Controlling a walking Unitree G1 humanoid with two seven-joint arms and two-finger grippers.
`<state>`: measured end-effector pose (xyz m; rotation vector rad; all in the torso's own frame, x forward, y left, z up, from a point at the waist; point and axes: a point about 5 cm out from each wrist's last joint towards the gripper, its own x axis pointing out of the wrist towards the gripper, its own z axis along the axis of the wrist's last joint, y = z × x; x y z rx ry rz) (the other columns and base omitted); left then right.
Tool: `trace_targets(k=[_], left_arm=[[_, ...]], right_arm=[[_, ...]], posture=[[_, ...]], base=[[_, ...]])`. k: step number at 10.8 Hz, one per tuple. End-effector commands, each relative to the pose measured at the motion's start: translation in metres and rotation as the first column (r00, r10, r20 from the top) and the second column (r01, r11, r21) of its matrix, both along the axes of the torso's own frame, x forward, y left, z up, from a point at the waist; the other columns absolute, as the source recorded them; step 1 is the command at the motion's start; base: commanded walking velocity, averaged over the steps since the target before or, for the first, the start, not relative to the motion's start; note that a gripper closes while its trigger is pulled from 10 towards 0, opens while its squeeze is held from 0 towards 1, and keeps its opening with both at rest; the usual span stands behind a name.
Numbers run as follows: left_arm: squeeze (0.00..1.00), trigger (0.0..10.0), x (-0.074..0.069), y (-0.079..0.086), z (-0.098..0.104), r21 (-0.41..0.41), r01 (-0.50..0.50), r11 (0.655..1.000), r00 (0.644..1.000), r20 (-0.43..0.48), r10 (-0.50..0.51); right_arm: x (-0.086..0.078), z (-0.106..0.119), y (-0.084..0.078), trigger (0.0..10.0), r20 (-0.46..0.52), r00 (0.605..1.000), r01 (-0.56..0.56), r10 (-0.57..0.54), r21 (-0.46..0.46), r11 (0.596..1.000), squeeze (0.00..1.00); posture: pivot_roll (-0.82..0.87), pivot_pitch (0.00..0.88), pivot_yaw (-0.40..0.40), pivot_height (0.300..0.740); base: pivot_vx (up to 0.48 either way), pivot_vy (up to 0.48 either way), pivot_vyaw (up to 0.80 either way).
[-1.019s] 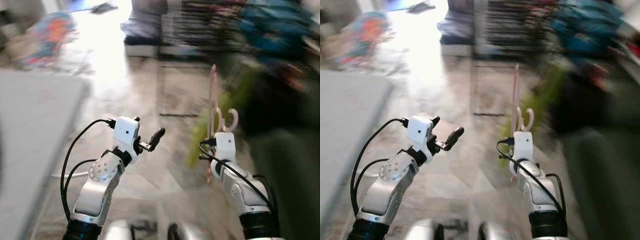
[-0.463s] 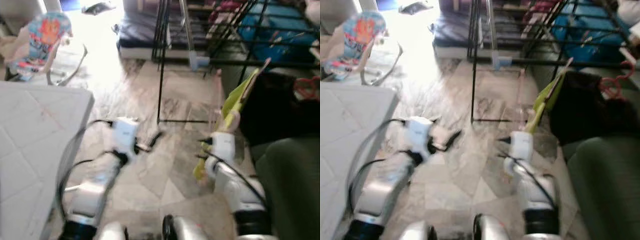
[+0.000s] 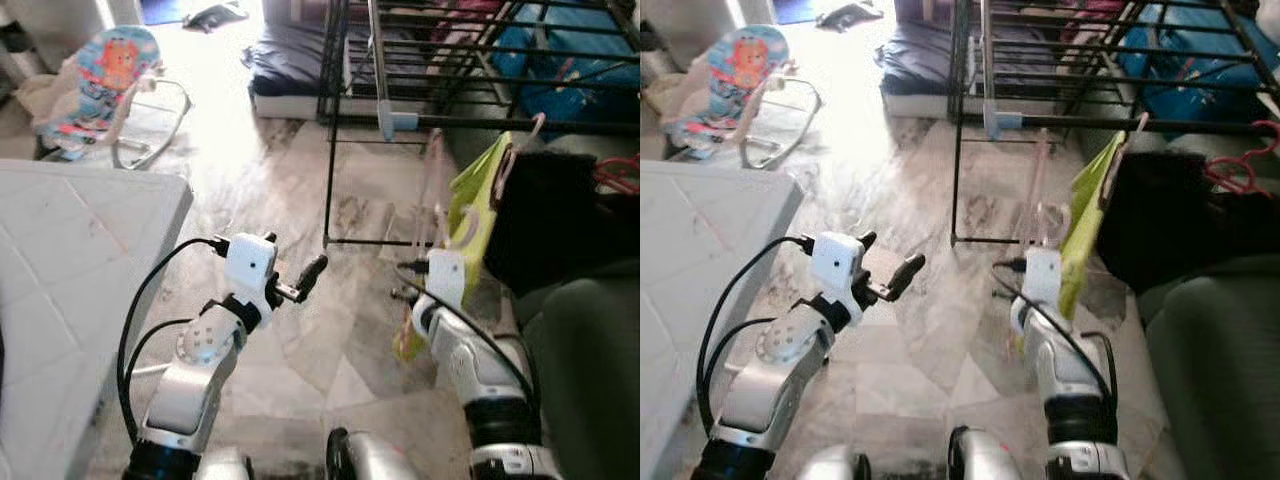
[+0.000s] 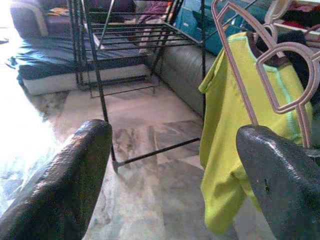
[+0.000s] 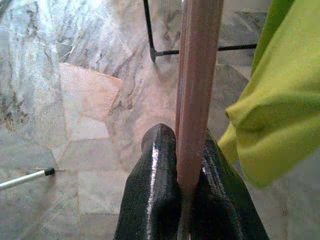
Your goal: Hang hanger
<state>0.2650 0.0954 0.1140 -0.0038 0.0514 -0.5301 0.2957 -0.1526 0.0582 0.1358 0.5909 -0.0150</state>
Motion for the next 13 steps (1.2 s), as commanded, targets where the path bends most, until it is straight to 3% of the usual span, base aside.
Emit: trace_targets(k=[1,6,10,13], left_arm=[[0.00,10.0,0.000,0.000,0.000,0.010,-0.007,1.000,1.000,0.012,0.007],[0.00,10.0,-0.001,-0.001,0.000,0.014,-0.009,1.000,1.000,0.011,0.009],[0.00,10.0,-0.002,-0.003,-0.002,0.021,-0.003,1.000,1.000,0.005,0.003],[0.00,10.0,-0.004,-0.004,-0.003,0.008,-0.010,1.000,1.000,-0.003,0.010]], right_arm=[[0.001,-0.004,-0.002,10.0,-0.008,1.000,-0.011,0.011,-0.015,1.000,0.00],[0.014,-0.003,-0.002,10.0,-0.014,0.999,-0.053,0.052,-0.021,0.998,0.00],[0.023,0.005,-0.007,10.0,0.027,0.999,-0.026,0.027,-0.023,0.999,0.00],[0.024,0.009,-0.011,10.0,0.077,0.997,0.025,-0.021,-0.056,0.998,0.00]], posture=[[-0.04,0.108,-0.057,0.740],[-0.03,0.114,-0.047,0.740],[-0.03,0.117,-0.047,0.740],[-0.03,0.119,-0.048,0.740]], base=[[0.364,0.000,0.00],[0.415,0.000,0.00],[0.420,0.000,0.00],[0.111,0.000,0.00]])
